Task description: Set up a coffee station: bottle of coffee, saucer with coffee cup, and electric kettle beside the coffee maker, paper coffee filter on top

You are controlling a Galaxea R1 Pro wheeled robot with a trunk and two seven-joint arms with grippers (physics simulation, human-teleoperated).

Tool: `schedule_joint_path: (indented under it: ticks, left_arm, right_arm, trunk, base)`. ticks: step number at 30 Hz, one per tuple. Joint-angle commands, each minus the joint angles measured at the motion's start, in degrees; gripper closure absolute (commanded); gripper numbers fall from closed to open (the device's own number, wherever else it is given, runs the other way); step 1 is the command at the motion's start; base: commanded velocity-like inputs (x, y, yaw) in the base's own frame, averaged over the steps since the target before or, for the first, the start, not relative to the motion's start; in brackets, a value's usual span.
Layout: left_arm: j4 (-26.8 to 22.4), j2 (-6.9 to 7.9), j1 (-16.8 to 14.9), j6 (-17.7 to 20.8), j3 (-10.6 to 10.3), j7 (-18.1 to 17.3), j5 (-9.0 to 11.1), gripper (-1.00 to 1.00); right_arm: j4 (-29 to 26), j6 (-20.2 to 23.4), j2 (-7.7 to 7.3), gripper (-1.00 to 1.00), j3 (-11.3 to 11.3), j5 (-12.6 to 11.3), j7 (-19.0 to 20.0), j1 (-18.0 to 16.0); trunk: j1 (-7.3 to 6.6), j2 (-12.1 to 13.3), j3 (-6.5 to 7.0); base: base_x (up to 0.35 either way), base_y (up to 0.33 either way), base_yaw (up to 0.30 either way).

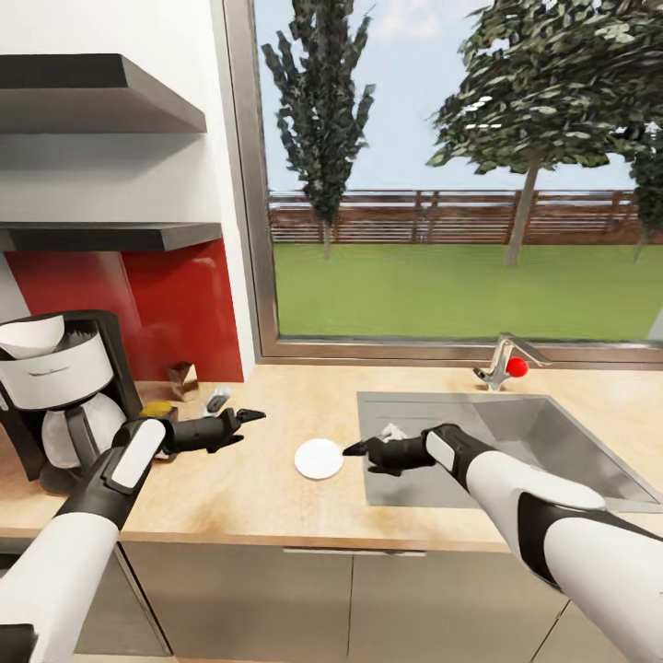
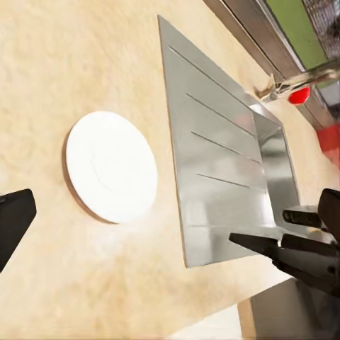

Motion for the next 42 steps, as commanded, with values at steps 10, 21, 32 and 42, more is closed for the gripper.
schedule_joint_path:
  ticks: [10,21,32,42]
  left_arm:
    - [1.5,0.11,0.0,-0.1,-0.3,-2.7,-0.4,-1.0]
    - [1.5,-0.43,0.1,-0.4,-0.6,-2.5,-1.0,-1.0]
    - [1.7,-0.59,0.3,-0.4,-0.5,-2.6,-0.8,-1.0]
    - [1.7,-4.69,4.1,-0.4,-0.5,-2.9,-0.6,-1.0]
  right_arm:
    - [-0.2,0.2,3.27,-1.0,-0.5,3.1,2.6,0.4]
    - [-0.7,0.2,3.43,-1.0,-0.6,3.2,2.3,0.8]
    - [-0.8,0.3,3.28,-1.0,-0.6,3.3,2.2,2.7]
    - [-0.8,0.3,3.28,-1.0,-0.6,3.3,2.2,4.3]
  trunk:
    - [0.04,-0.1,-0.14]
    - [0.04,-0.1,-0.14]
    - [0.04,-0.1,-0.14]
    - [0.04,-0.1,-0.14]
  base:
    - [0.066,0.0,0.0]
    - [0.088,0.0,0.0]
    - [0.087,0.0,0.0]
    - [0.001,0.0,0.0]
